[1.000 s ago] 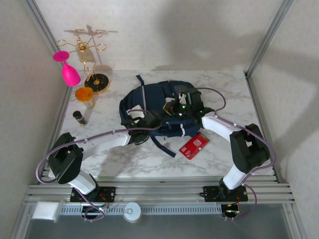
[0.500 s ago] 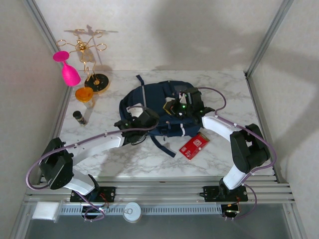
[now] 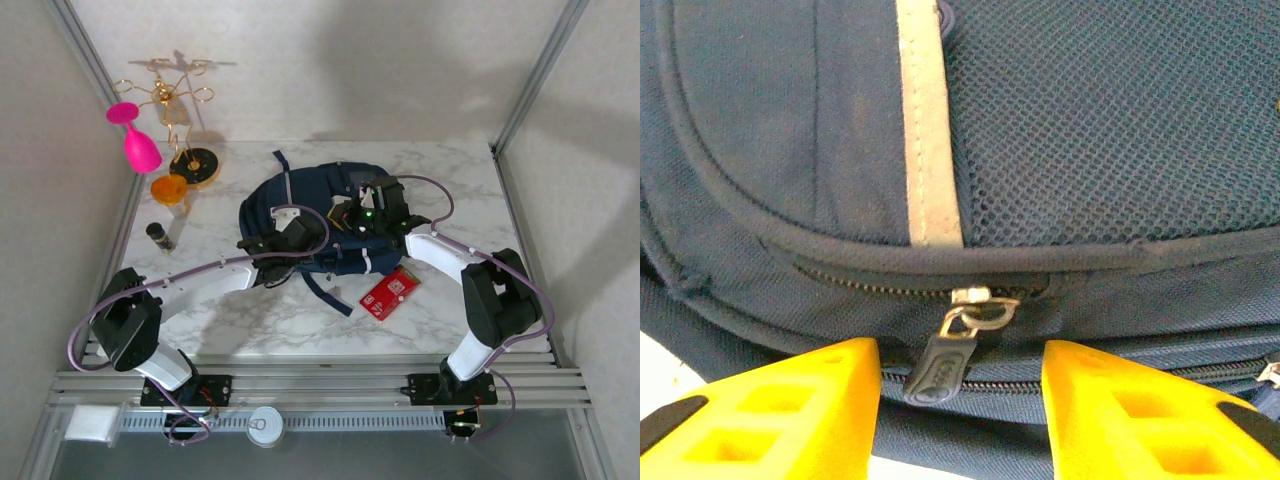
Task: Pack the student bag
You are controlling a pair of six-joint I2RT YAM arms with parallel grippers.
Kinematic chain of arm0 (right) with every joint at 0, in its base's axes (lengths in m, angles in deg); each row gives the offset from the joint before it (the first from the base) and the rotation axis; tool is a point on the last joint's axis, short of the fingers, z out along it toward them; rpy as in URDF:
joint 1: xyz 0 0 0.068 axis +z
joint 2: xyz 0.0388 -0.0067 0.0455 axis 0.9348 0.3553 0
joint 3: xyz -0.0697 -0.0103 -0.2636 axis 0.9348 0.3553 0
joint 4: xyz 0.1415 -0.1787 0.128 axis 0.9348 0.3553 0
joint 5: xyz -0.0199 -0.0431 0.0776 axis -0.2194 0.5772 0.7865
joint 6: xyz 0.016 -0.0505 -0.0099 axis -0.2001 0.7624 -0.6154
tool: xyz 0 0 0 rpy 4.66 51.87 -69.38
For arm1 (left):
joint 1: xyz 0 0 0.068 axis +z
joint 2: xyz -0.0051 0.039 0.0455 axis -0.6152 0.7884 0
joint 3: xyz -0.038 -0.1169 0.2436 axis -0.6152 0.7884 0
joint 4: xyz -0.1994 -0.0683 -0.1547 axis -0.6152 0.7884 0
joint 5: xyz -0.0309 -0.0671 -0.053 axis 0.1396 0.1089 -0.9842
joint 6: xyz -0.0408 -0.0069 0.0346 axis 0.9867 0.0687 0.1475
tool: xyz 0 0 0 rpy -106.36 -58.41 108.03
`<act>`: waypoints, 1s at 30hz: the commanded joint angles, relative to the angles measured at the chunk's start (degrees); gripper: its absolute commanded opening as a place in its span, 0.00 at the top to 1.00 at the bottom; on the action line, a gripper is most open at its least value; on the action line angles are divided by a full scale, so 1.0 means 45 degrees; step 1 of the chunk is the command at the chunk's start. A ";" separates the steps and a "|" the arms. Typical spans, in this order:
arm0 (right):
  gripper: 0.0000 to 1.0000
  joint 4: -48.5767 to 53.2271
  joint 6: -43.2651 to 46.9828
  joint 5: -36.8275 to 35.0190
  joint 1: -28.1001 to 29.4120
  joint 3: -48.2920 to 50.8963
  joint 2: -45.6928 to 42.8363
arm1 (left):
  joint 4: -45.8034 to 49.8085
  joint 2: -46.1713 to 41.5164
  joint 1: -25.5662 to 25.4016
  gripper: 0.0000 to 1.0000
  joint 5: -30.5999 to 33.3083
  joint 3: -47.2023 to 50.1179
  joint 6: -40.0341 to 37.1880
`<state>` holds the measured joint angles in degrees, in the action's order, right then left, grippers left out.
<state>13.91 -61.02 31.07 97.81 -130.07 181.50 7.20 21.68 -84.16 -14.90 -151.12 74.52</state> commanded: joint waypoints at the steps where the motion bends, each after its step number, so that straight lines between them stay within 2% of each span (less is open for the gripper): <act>1: 1.00 -0.0778 -0.0040 0.0113 -0.0050 -0.0489 -0.0336 | -0.1252 0.0161 0.0202 0.57 -0.0738 0.0046 -0.1420; 6: 1.00 -0.0697 0.0019 0.0082 -0.0052 -0.0444 -0.0322 | -0.1375 0.0467 0.0287 0.68 -0.0468 -0.0302 -0.2031; 10: 1.00 -0.0652 0.0053 0.0111 -0.0052 -0.0541 -0.0282 | -0.1647 0.0404 0.0441 0.75 -0.0783 0.0005 -0.2009; 18: 1.00 -0.0469 0.0165 0.0105 -0.0220 -0.0628 -0.0397 | -0.1840 -0.0331 0.0480 1.00 -0.0629 0.0772 -0.1978; 26: 1.00 0.0707 0.1156 0.0837 -0.1234 -0.0914 -0.0775 | -0.0750 -0.1441 0.0879 1.00 -0.0119 0.1857 -0.2626; 30: 1.00 0.2016 0.2391 0.1297 -0.1990 -0.1724 -0.0397 | -0.1255 -0.1878 0.0873 1.00 -0.1523 0.2348 -0.2965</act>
<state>21.29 -55.47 37.34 93.40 -132.78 181.19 -1.95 15.21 -81.34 -20.13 -142.90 63.00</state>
